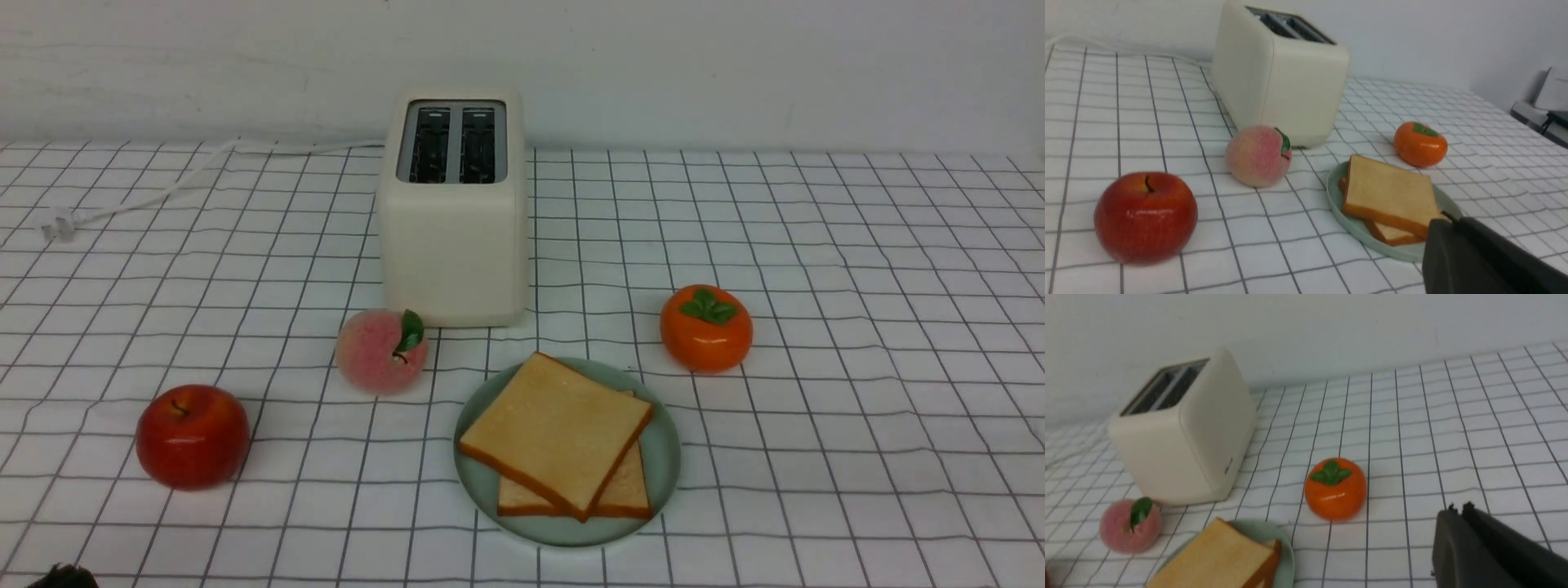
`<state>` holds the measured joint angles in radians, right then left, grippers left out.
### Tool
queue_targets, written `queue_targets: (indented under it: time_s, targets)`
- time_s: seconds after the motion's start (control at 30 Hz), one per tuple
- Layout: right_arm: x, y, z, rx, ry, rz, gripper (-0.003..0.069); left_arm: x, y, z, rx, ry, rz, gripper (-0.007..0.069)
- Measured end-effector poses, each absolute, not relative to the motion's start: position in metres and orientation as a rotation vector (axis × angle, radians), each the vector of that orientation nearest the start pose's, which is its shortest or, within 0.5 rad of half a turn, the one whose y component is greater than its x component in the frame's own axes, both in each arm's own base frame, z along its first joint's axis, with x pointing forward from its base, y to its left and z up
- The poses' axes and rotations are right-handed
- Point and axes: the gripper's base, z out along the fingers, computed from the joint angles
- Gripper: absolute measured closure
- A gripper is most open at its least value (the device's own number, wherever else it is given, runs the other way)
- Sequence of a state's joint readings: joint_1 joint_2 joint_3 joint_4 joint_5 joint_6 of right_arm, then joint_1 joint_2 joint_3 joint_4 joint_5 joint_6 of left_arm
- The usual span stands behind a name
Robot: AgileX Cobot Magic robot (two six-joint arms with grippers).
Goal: Take toasted bread from bread machine on white checkered table place on plate.
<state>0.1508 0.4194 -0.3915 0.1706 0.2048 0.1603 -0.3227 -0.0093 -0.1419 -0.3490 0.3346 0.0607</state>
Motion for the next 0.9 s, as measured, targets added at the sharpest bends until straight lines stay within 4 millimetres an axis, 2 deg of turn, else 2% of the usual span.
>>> queue_targets:
  time_s: [0.07, 0.13, 0.4, 0.6, 0.63, 0.7, 0.9]
  targets:
    - [0.096, 0.017, 0.290, 0.135, 1.715, 0.383, 0.0655, 0.041, -0.025, 0.229, 0.134, 1.688, -0.542, 0.0638]
    - [0.097, 0.017, 0.275, 0.142, 1.735, 0.377, 0.0651, 0.041, -0.025, 0.224, 0.138, 1.712, -0.542, 0.0638]
    - [0.095, 0.017, 0.234, 0.154, 1.863, 0.359, 0.0645, 0.041, -0.026, 0.222, 0.140, 1.724, -0.543, 0.0638]
    - [0.075, 0.011, 0.206, 0.128, 1.836, 0.289, 0.0643, 0.041, -0.026, 0.222, 0.140, 1.724, -0.543, 0.0638]
    - [0.066, 0.007, 0.190, 0.095, 1.811, 0.229, 0.0643, 0.041, -0.026, 0.222, 0.140, 1.724, -0.543, 0.0638]
    - [0.058, 0.005, 0.177, 0.067, 1.846, 0.178, 0.0643, 0.041, -0.026, 0.222, 0.141, 1.725, -0.543, 0.0638]
    - [0.052, 0.003, 0.173, 0.045, 1.870, 0.134, 0.0646, 0.041, -0.026, 0.222, 0.140, 1.727, -0.545, 0.0638]
